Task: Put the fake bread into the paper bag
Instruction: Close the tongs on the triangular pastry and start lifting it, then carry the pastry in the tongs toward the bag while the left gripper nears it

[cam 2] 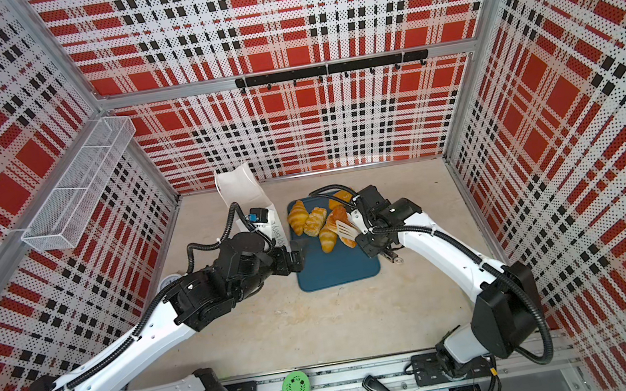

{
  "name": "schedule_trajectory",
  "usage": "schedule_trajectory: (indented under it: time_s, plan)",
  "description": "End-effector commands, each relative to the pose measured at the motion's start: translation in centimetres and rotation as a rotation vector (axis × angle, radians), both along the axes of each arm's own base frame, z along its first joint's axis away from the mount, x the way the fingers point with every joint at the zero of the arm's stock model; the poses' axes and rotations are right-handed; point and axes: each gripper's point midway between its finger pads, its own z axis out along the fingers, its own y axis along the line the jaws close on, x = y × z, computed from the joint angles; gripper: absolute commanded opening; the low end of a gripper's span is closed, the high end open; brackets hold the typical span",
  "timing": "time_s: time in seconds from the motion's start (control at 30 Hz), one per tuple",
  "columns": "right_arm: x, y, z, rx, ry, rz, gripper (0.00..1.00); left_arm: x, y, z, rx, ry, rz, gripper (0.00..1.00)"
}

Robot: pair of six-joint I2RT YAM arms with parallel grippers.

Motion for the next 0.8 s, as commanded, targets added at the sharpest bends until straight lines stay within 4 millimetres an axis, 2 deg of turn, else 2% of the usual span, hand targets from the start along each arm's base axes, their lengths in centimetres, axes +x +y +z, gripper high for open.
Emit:
schedule_trajectory:
  time_s: [0.0, 0.77]
  plan:
    - [0.8, 1.1, 2.4, 0.081, -0.08, -0.001, 0.3, 0.2, 1.3, 2.6, -0.017, -0.053, 0.027, 0.99]
    - [0.6, 3.2, 5.0, 0.245, -0.105, -0.007, 0.29, 0.4, 5.8, 6.3, -0.007, -0.109, 0.1, 0.99]
